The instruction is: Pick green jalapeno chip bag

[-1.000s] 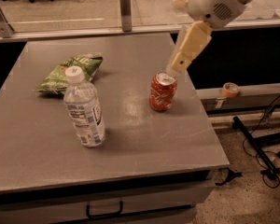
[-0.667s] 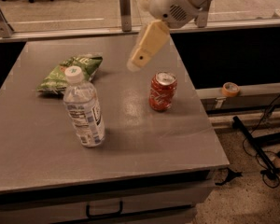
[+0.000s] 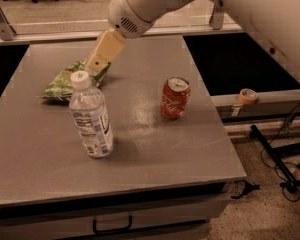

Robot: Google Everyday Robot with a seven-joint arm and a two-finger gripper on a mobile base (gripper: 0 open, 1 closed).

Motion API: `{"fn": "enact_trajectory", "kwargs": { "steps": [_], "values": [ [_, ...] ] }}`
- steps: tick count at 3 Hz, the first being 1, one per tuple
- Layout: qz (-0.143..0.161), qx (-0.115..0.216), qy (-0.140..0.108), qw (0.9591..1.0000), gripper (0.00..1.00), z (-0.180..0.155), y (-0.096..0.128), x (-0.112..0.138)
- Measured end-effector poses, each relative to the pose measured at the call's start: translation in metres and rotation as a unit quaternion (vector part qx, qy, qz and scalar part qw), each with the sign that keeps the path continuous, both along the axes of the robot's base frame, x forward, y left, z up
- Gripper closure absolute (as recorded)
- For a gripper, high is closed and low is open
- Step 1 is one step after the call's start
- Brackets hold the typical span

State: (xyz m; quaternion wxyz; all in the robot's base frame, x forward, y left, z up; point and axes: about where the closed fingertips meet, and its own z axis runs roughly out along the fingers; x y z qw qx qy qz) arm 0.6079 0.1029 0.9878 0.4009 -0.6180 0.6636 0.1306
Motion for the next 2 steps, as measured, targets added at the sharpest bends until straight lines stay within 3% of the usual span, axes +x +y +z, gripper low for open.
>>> {"fn": "enact_trajectory", "kwargs": {
  "steps": [1,2],
  "values": [
    [-0.025,-0.019,0.007,0.9995,0.00,-0.0190,0.0225,0.0147],
    [-0.028,-0.021,0.008,0.9994,0.00,-0.0196,0.0261,0.0150]
  ]
}}
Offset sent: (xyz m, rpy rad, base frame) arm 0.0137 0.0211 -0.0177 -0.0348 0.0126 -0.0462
